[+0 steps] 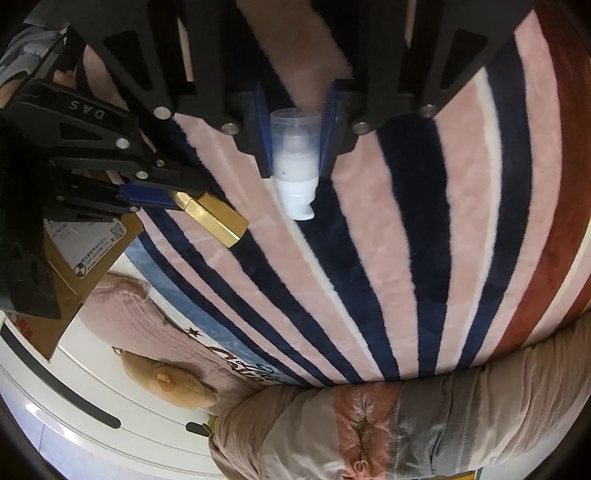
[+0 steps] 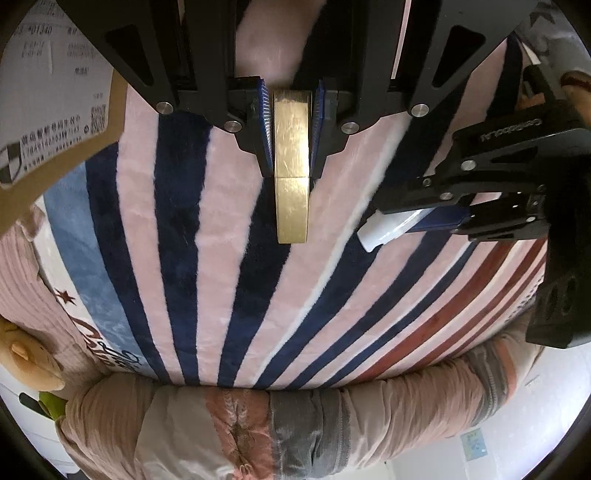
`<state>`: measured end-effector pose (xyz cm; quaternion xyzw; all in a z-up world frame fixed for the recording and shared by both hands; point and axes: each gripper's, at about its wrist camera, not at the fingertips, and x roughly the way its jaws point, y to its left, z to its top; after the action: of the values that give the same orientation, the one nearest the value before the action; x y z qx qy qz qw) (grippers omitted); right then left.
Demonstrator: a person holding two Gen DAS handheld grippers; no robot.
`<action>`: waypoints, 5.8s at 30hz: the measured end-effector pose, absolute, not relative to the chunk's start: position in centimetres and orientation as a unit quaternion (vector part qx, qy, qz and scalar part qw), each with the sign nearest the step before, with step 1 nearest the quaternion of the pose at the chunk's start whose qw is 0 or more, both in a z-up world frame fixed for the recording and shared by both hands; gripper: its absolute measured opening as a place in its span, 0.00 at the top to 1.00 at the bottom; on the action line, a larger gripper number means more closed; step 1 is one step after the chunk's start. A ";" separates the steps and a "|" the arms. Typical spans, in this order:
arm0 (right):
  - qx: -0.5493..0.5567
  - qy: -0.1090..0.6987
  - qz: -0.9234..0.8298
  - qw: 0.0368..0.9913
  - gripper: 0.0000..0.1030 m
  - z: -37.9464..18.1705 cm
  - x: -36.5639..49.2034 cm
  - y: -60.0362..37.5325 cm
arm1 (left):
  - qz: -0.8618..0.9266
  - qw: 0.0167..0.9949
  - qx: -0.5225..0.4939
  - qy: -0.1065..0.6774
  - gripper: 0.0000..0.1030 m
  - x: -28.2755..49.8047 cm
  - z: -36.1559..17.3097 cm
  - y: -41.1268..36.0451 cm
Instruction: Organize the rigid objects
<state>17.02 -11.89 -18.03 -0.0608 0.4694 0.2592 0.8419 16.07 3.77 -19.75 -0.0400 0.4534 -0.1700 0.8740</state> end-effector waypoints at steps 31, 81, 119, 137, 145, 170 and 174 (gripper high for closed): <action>0.024 0.278 0.249 0.927 0.87 -0.9 6.6 -28.1 | -0.285 0.915 0.030 0.283 0.79 8.0 0.4 -9.2; 0.015 0.369 0.220 0.903 0.63 -6.8 9.3 -32.6 | -0.227 0.918 0.030 0.323 0.21 10.3 -1.4 -13.3; 0.011 0.212 0.330 0.920 0.03 0.2 6.1 -32.9 | 0.026 0.959 -0.019 0.281 0.01 5.4 0.9 -6.4; 0.010 0.214 0.334 0.918 0.03 -0.1 6.0 -32.4 | 0.040 0.960 -0.026 0.276 0.01 4.9 0.8 -6.0; 0.008 0.214 0.337 0.917 0.03 -0.4 6.0 -32.0 | 0.046 0.960 -0.028 0.275 0.01 4.6 0.8 -5.5; 0.007 0.214 0.341 0.915 0.03 -0.4 6.5 -32.2 | 0.050 0.960 -0.026 0.275 0.01 4.5 0.8 -5.3; 0.007 0.214 0.342 0.915 0.03 -0.4 6.5 -32.2 | 0.050 0.960 -0.027 0.275 0.01 4.3 0.8 -5.3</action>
<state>6.51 -32.22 -0.44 0.0066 0.2139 0.3418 0.9151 4.35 -5.29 0.76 -0.0267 0.2751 0.0503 0.9597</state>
